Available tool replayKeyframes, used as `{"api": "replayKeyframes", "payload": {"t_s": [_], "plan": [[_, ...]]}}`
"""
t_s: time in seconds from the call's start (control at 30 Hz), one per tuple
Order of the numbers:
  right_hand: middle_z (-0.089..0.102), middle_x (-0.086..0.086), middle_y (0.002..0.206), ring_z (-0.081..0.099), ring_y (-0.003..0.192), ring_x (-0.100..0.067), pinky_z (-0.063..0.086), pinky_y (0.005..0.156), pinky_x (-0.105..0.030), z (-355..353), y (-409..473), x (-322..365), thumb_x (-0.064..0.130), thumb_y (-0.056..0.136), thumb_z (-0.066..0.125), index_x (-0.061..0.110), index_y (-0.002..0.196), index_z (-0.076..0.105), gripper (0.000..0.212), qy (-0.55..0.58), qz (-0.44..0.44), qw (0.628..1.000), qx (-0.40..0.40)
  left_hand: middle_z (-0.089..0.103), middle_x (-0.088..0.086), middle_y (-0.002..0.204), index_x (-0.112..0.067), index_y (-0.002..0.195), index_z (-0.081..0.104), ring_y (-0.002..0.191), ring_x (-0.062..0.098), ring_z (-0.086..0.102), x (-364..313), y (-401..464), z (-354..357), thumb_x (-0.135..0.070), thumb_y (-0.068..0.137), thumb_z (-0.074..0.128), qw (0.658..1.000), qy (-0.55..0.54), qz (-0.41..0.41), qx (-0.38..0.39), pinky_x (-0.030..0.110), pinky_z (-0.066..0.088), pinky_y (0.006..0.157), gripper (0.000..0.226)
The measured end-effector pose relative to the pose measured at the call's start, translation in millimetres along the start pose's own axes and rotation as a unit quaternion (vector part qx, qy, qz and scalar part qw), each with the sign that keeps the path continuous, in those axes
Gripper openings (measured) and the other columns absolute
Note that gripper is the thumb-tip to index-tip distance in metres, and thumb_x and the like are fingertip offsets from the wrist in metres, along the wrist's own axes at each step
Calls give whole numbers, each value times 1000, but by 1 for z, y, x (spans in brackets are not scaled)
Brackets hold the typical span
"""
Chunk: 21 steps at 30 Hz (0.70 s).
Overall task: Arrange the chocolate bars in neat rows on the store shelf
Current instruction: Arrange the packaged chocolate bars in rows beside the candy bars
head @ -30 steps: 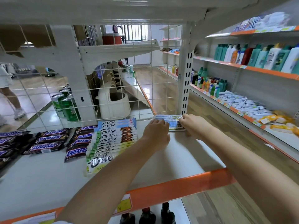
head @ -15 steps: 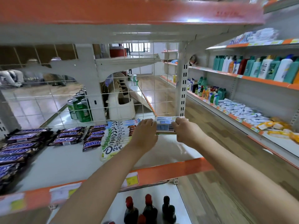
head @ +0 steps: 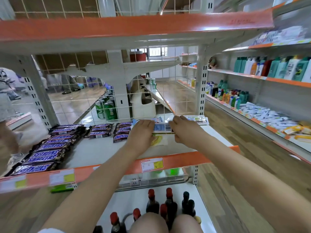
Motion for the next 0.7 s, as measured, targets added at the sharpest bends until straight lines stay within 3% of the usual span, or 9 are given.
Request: {"api": "replayKeyframes", "payload": {"t_s": [0.17, 0.27, 0.37, 0.5, 0.6, 0.63, 0.7], "plan": [[45, -10, 130, 45, 116, -28, 43, 78, -34, -15, 2, 14, 18, 89, 50, 8, 133, 42, 46, 45, -14, 999, -3, 53, 13, 130, -5, 133, 46, 121, 28, 45, 22, -12, -9, -25, 89, 59, 999, -25, -39, -17, 31, 35, 96, 50], [45, -3, 136, 43, 124, -22, 38, 98, -32, -21, 0, -3, 40, 88, 58, 17, 138, 40, 59, 217, 63, 974, -30, 55, 15, 127, -3, 129, 50, 119, 28, 46, 34, -19, -13, -26, 88, 61, 997, -50, -56, -31, 31, 36, 94, 48], [45, -4, 139, 46, 125, -21, 37, 98, -29, -8, -1, -23, 47, 87, 59, 16, 141, 38, 66, 398, 176, 900, 0, 54, 15, 129, -3, 131, 49, 120, 28, 45, 42, -25, -16, -27, 88, 61, 995, -70, -66, -37, 33, 37, 95, 50], [50, -3, 133, 54, 117, -21, 43, 99, -31, 42, -6, -27, 55, 84, 57, 17, 141, 36, 72, 568, 284, 759, 142, 58, 18, 124, -1, 126, 54, 117, 31, 49, 45, -31, -14, -18, 86, 64, 992, -96, -71, -44, 35, 39, 94, 45], [59, -14, 117, 62, 102, -25, 51, 91, -35, 57, -6, -7, 41, 84, 63, 7, 134, 41, 65, 726, 286, 604, 162, 66, 19, 108, 2, 96, 69, 106, 34, 57, 45, -33, -11, -1, 83, 60, 991, -109, -51, -59, 38, 46, 85, 16], [60, -16, 116, 63, 101, -26, 51, 91, -35, 62, -7, -2, 37, 84, 65, 6, 135, 41, 64, 739, 290, 587, 157, 67, 20, 94, 3, 80, 68, 95, 35, 60, 45, -32, -9, -1, 83, 61, 992, -103, -46, -55, 38, 47, 76, 9], [59, -12, 120, 60, 104, -24, 49, 95, -33, 69, -8, 8, 34, 85, 67, 13, 136, 43, 60, 672, 295, 658, 168, 62, 17, 67, -1, 60, 58, 70, 35, 61, 41, -31, 1, 2, 75, 66, 995, -86, -42, -20, 33, 45, 58, 17]]}}
Point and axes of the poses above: each hand's wrist, its own y-axis towards the middle knuckle, its own z-axis out of the palm, x = y × z, the point moved 7 cm from there along y, towards the middle knuckle
